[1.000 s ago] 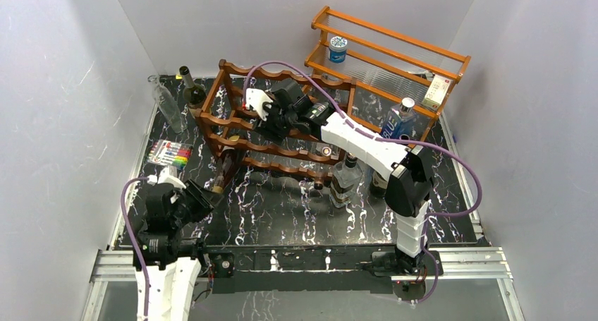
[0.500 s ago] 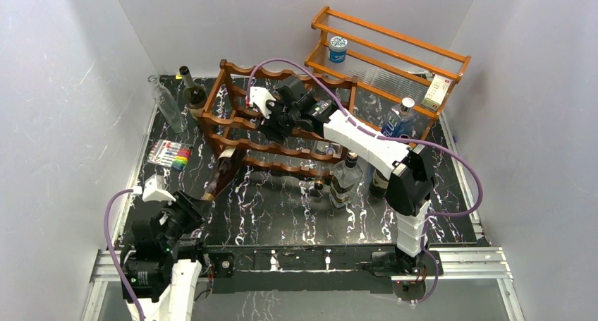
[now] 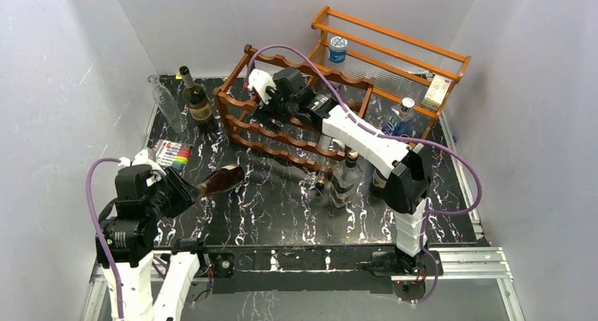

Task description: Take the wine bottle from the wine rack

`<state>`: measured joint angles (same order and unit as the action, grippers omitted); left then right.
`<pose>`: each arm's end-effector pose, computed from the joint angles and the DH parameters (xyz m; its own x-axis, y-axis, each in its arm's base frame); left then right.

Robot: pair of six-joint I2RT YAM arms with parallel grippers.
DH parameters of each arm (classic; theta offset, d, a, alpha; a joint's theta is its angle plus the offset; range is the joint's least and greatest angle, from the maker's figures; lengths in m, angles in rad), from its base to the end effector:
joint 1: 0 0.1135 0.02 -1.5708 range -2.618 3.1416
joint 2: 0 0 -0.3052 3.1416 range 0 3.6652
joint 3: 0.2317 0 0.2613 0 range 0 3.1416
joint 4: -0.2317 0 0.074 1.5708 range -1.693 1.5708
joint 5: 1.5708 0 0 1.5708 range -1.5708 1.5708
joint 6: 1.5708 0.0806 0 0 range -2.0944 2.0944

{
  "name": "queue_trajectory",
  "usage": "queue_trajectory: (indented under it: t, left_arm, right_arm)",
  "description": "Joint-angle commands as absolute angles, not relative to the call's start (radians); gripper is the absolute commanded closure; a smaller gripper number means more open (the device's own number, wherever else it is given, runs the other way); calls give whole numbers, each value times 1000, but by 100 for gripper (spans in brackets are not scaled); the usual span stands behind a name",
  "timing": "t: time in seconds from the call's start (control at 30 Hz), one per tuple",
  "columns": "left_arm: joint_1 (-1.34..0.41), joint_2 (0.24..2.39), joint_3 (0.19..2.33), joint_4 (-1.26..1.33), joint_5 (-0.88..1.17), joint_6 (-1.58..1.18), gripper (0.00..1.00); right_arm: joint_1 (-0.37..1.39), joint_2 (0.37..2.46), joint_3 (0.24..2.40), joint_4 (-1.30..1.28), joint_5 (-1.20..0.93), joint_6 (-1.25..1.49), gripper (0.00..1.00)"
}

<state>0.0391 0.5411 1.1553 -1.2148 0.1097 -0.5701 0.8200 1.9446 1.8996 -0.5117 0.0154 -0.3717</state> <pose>0.0591 -0.0065 0.3792 -0.5031 -0.5566 -0.6611 -0.2615 0.8272 -0.4973 0.3553 0.3789 0.3644 -0.0736 -0.6112 -0.7881 -0.8037 0.5042 -0.3159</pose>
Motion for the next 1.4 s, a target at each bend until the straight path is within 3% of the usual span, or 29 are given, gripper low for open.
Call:
queue_trajectory:
  t: [0.0, 0.17, 0.37, 0.6, 0.83, 1.2, 1.37]
  left_arm:
    - [40, 618, 1276, -1163, 155, -536, 100]
    - [40, 727, 1379, -1172, 147, -476, 100]
    - [19, 845, 1464, -1151, 143, -434, 100]
    - [-17, 958, 1560, -1170, 98, -408, 100]
    - [-53, 1065, 1651, -1166, 102, -394, 100]
    - [-60, 1102, 1664, -1144, 154, -398, 100]
    - [-62, 1103, 1679, -1129, 207, -389, 100]
  right_arm:
    - [916, 1837, 1996, -449, 129, -370, 2]
    - [969, 1752, 1905, -405, 25, -316, 2]
    - [1049, 1648, 1623, -5, -221, -115, 2]
    - [1110, 1683, 1454, 370, -328, 50, 2]
    - [1160, 1820, 1462, 529, -286, 52, 3]
    - [1217, 1963, 1530, 576, -116, -27, 25]
    - [1224, 1985, 1507, 646, -1, -21, 43]
